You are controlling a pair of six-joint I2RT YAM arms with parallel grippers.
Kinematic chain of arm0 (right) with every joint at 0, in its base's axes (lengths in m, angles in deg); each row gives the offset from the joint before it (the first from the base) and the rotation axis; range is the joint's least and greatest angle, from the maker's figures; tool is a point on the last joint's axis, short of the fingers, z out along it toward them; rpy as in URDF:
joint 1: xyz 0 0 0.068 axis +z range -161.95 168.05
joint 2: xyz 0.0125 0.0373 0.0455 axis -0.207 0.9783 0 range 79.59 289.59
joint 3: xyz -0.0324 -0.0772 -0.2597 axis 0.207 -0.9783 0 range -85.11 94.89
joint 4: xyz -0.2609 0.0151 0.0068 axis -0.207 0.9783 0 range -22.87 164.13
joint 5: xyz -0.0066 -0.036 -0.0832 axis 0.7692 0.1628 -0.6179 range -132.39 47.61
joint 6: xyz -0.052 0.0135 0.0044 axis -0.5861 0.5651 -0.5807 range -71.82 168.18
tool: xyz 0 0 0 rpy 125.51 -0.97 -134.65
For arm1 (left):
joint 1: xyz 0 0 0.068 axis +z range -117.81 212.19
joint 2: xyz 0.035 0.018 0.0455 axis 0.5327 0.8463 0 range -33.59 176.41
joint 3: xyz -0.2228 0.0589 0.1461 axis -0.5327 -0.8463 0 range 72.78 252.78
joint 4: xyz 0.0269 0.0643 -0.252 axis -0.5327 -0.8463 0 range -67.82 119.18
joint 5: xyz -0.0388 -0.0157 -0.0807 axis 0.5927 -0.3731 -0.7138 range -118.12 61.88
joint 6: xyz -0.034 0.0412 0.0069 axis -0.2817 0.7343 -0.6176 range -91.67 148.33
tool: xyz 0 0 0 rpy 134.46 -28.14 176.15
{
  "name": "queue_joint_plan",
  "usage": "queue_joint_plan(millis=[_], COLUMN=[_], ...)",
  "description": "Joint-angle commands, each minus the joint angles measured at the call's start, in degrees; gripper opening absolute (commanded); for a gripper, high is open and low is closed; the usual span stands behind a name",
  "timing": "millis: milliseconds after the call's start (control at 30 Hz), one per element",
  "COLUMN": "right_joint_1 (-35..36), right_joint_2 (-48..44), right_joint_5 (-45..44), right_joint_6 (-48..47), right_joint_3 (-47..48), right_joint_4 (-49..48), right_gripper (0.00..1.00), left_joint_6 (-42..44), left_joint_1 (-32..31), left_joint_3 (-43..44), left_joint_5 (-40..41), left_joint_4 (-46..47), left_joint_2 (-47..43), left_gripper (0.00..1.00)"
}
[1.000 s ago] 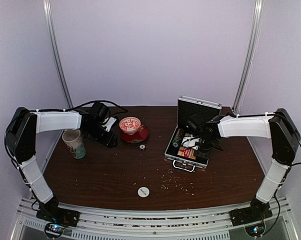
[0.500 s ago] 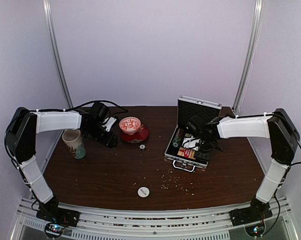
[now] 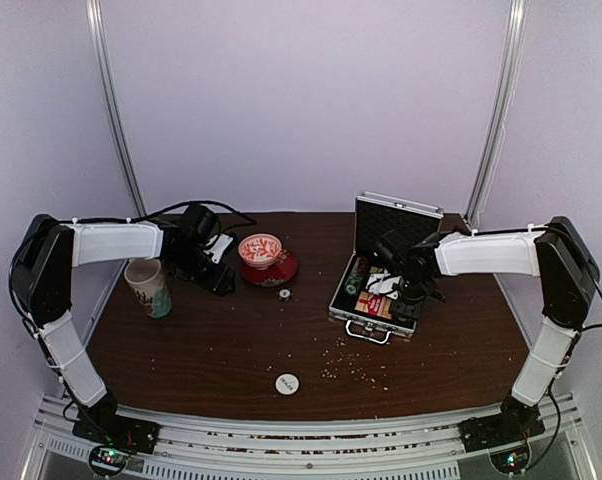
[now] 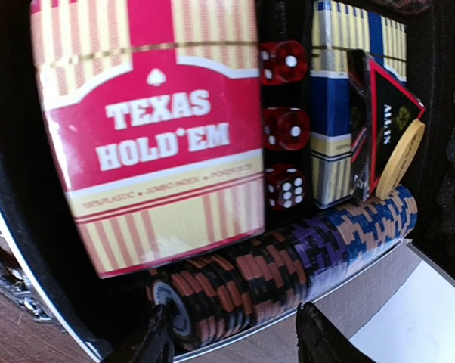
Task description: Pack up texas hold em set
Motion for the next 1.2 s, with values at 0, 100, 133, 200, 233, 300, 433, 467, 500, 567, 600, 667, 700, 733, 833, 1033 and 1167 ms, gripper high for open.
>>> queue_joint_plan(millis=[0,100,133,200,233,300,433,467,500,567,600,667,700,733,833,1033,1167], right_joint_1=[-2.07,-3.30,-3.54,-3.72,-3.83,-3.86,-3.87,-3.80,-3.84,-3.81,-3.82,-3.87,-3.83,-3.99,-4.86,-8.66,-10.42], right_joint_2=[-0.65,-0.41,-0.26,-0.06,-0.17,-0.58,-1.71,-2.24,-2.93,-4.74,-5.83,-8.26,-9.58,-11.00,-14.31,-19.99,-22.47], right_joint_5=[2.32,5.39,6.20,7.76,8.55,10.83,14.64,15.66,16.70,19.20,20.29,22.25,23.26,24.24,27.65,33.69,36.17], right_joint_6=[0.88,1.47,1.73,2.12,2.21,2.39,2.96,3.28,3.41,3.64,3.66,3.48,3.27,3.23,3.19,3.55,3.65], right_joint_3=[3.00,3.98,4.38,5.16,5.41,6.18,7.80,8.08,8.22,8.04,7.62,5.81,4.51,2.77,-2.54,-9.10,-12.80], right_joint_4=[1.43,2.72,3.09,4.04,4.45,5.27,7.24,7.55,7.79,7.62,7.28,5.93,5.00,3.75,0.62,-6.23,-10.42], right_gripper=[0.57,0.57,0.57,0.56,0.56,0.57,0.57,0.57,0.57,0.57,0.57,0.57,0.56,0.57,0.56,0.57,0.57], left_joint_6=[0.69,0.66,0.63,0.63,0.65,0.65,0.66,0.70,0.78,0.84,0.89,0.59,0.34,0.01,-1.27,-8.60,-11.39], left_joint_1=[0.53,0.50,0.50,0.50,0.48,0.53,0.51,0.48,0.33,-0.80,-1.65,-3.93,-5.08,-6.34,-10.18,-13.98,-14.66], left_joint_3=[0.22,0.22,0.22,0.22,0.21,0.22,0.14,0.13,0.13,0.39,0.72,1.93,2.76,3.99,8.71,16.58,20.88], left_joint_5=[-0.99,-0.98,-0.99,-1.08,-1.18,-1.29,-2.88,-3.75,-4.57,-5.31,-5.15,-4.20,-3.34,-2.42,0.66,5.63,6.66], left_joint_4=[0.69,0.72,0.72,0.72,0.72,0.72,0.80,0.88,1.01,0.95,0.91,0.24,-0.65,-1.61,-4.10,-5.48,-6.29], left_joint_2=[0.02,-0.06,-0.03,-0.02,-0.04,-0.06,-0.07,0.01,-0.10,-0.24,-0.24,0.18,0.71,1.70,5.57,13.05,17.28], left_gripper=[0.63,0.63,0.63,0.63,0.63,0.63,0.62,0.62,0.61,0.61,0.61,0.61,0.61,0.60,0.58,0.59,0.62])
